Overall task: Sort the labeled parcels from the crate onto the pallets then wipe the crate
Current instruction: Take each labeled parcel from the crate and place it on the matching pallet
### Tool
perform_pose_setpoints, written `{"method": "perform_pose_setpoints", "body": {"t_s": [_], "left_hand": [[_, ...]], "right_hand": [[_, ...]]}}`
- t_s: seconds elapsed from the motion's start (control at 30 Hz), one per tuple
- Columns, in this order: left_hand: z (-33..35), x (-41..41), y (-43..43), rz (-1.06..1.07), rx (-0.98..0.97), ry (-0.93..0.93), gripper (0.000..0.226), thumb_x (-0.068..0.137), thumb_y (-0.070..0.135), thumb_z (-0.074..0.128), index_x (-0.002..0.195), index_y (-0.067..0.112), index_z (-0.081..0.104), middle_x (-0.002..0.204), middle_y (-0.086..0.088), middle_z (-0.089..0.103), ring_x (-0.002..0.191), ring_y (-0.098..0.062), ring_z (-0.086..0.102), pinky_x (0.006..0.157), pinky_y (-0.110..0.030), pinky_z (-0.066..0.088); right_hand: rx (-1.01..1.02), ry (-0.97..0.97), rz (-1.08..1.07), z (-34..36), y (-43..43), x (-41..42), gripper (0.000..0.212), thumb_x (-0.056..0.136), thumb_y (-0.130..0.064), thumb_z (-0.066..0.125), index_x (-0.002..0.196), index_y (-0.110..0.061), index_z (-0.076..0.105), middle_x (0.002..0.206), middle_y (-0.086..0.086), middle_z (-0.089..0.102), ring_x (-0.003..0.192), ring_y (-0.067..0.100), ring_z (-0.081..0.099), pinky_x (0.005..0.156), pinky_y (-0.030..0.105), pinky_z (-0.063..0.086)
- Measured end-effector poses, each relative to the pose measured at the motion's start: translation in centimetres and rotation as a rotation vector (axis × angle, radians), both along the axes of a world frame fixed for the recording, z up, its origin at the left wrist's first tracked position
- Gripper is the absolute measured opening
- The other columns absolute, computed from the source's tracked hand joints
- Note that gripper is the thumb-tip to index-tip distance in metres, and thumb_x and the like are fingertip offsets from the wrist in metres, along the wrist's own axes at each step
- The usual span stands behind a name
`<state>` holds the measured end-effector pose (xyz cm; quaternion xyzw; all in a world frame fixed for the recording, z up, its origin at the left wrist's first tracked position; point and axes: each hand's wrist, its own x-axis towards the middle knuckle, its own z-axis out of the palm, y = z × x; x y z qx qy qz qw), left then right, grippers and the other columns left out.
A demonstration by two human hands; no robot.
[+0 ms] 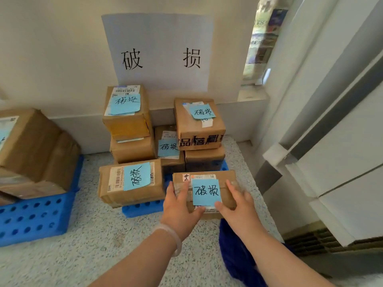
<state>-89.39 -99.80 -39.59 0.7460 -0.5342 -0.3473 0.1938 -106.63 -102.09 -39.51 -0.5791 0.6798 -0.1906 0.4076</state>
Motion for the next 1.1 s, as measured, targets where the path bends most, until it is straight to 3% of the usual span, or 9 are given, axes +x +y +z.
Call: {"method": "perform_pose_setpoints", "body": {"t_s": [0.17, 0.33, 0.53, 0.6, 0.67, 0.73, 0.83, 0.93, 1.1], "left_hand": [[-1.6, -0.8, -1.1, 0.011, 0.083, -0.096, 0.088, 0.090, 0.051, 0.058, 0.152, 0.042, -0.003, 0.159, -0.001, -0.021, 0.149, -0.028, -0.003, 0.119, -0.041, 0.013], [-2.2, -1.0, -1.9, 0.036, 0.076, -0.114, 0.083, 0.094, 0.050, 0.053, 0.152, 0.041, -0.004, 0.156, 0.004, -0.028, 0.148, -0.026, -0.011, 0.119, -0.041, 0.008], [-2.6, -0.9, -1.5, -0.092, -0.082, -0.348, 0.076, 0.096, 0.058, 0.037, 0.153, 0.034, -0.006, 0.156, 0.002, -0.031, 0.147, -0.023, -0.019, 0.119, -0.039, -0.003], [-3.3, -0.9, 0.0, -0.195, -0.179, -0.457, 0.073, 0.094, 0.059, 0.033, 0.154, 0.031, 0.002, 0.161, -0.002, -0.016, 0.148, -0.023, -0.010, 0.121, -0.045, 0.006], [-4.1, -0.9, 1.3, -0.273, -0.190, -0.479, 0.073, 0.088, 0.057, 0.035, 0.153, 0.027, 0.020, 0.162, -0.006, 0.011, 0.147, -0.025, 0.008, 0.120, -0.048, 0.017], [-4.6, -0.9, 1.9, -0.343, -0.158, -0.519, 0.074, 0.084, 0.055, 0.036, 0.152, 0.025, 0.027, 0.160, -0.007, 0.021, 0.146, -0.027, 0.015, 0.115, -0.049, 0.016], [-5.0, -0.6, 1.6, -0.377, -0.117, -0.558, 0.076, 0.086, 0.055, 0.031, 0.154, 0.028, 0.010, 0.163, -0.004, 0.008, 0.148, -0.027, -0.001, 0.115, -0.048, 0.003], [-4.4, -0.3, 0.2, -0.385, -0.113, -0.587, 0.075, 0.096, 0.053, 0.028, 0.148, 0.035, -0.023, 0.159, 0.001, -0.026, 0.144, -0.025, -0.029, 0.117, -0.045, -0.016], [-2.5, -0.5, 0.0, -0.419, -0.026, -0.602, 0.081, 0.097, 0.054, 0.034, 0.148, 0.034, -0.025, 0.156, 0.001, -0.034, 0.142, -0.025, -0.033, 0.118, -0.052, -0.012]], "right_hand": [[-0.028, 0.011, 0.056, -1.8, -1.4, -0.2, 0.075, 0.090, -0.040, 0.065, 0.150, -0.045, 0.021, 0.149, -0.001, 0.020, 0.136, 0.017, 0.030, 0.106, 0.034, 0.038], [-0.057, 0.083, 0.098, -2.8, -2.8, 0.5, 0.077, 0.090, -0.049, 0.059, 0.150, -0.051, 0.010, 0.158, -0.006, 0.001, 0.144, 0.021, 0.017, 0.110, 0.044, 0.034], [-0.205, 0.377, 0.217, -2.2, -2.7, 0.0, 0.077, 0.092, -0.061, 0.045, 0.151, -0.048, -0.002, 0.157, -0.005, -0.029, 0.146, 0.025, -0.016, 0.119, 0.047, 0.006], [-0.353, 0.462, 0.294, -2.7, -1.5, -0.3, 0.077, 0.092, -0.058, 0.046, 0.152, -0.046, 0.000, 0.159, 0.000, -0.025, 0.146, 0.023, -0.023, 0.118, 0.046, -0.004], [-0.462, 0.506, 0.384, -3.7, -0.2, -0.3, 0.077, 0.089, -0.051, 0.055, 0.154, -0.039, 0.014, 0.163, 0.005, -0.011, 0.149, 0.026, -0.013, 0.120, 0.050, 0.004], [-0.476, 0.558, 0.464, -4.8, 0.5, -0.2, 0.086, 0.082, -0.047, 0.066, 0.154, -0.032, 0.022, 0.164, 0.007, 0.002, 0.150, 0.029, 0.000, 0.119, 0.053, 0.012], [-0.442, 0.622, 0.520, -5.4, 0.1, 0.2, 0.105, 0.070, -0.043, 0.077, 0.155, -0.028, 0.018, 0.163, 0.008, 0.011, 0.149, 0.031, 0.007, 0.113, 0.052, 0.010], [-0.418, 0.645, 0.541, -5.3, -1.3, 0.3, 0.109, 0.068, -0.039, 0.077, 0.156, -0.029, 0.012, 0.162, 0.007, 0.010, 0.149, 0.028, 0.001, 0.115, 0.047, 0.001], [-0.388, 0.641, 0.571, -4.7, -1.3, 0.3, 0.099, 0.082, -0.046, 0.064, 0.154, -0.034, -0.002, 0.161, 0.000, -0.015, 0.144, 0.018, -0.027, 0.113, 0.041, -0.022]]}}
